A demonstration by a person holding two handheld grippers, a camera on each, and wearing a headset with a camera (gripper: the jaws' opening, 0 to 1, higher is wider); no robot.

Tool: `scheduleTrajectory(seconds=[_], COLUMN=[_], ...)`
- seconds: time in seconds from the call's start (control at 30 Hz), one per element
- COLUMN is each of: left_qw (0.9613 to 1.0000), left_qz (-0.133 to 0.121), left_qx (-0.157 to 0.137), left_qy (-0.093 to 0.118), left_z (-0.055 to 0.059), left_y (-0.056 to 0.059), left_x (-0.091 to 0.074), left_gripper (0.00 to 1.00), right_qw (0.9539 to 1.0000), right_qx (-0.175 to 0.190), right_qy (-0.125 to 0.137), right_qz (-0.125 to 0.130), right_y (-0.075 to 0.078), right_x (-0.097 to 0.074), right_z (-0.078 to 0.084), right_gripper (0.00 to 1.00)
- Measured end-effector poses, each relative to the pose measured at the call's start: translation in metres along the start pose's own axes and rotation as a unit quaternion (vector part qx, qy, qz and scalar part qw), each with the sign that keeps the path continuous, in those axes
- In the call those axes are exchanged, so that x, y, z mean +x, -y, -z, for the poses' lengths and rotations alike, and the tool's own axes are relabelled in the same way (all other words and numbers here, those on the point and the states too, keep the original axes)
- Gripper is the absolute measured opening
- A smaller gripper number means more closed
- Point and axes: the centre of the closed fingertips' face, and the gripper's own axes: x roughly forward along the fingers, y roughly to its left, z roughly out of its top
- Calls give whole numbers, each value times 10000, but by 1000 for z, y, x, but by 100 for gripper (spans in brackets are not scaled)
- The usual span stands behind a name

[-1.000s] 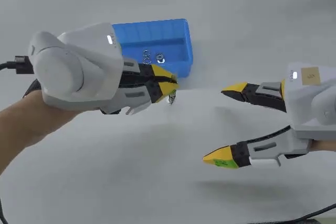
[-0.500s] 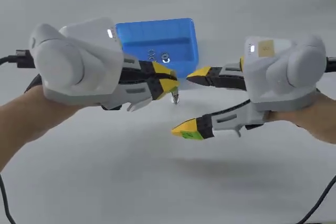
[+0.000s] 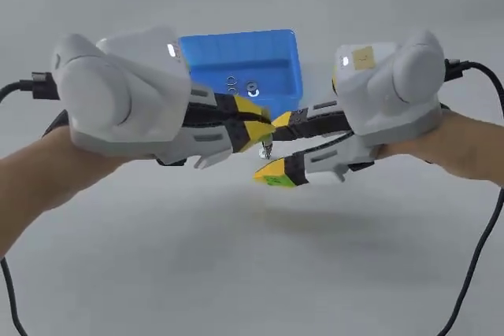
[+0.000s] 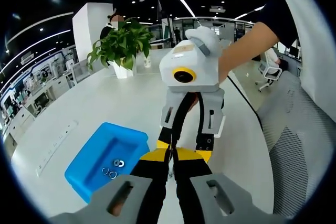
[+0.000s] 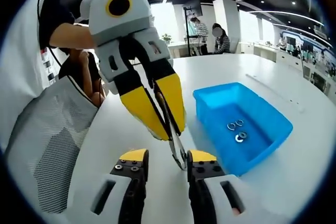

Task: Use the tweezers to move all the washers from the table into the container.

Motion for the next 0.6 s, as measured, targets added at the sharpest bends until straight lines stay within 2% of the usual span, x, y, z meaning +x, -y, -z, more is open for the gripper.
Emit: scheduleTrajectory(seconds=[0.2,0.37,0.6], left_qw=[10000,9998,9999], left_qz=[68,150,101], left_qx=[30,48,0], left_qy=[-37,-75,-106], left_z=[0,2,5], left_y=[1,3,-2], left_x=[1,1,1], left_gripper=[7,7,8], right_qw=[9985,9973,9952], right_qx=[-418,-572,-808], right_qy=[-296,-418,-517], right_qz=[-215,-195,-191], right_y=[-2,5,5], right_x=[3,3,4], right_z=[2,1,2], right_gripper=[24,13,11])
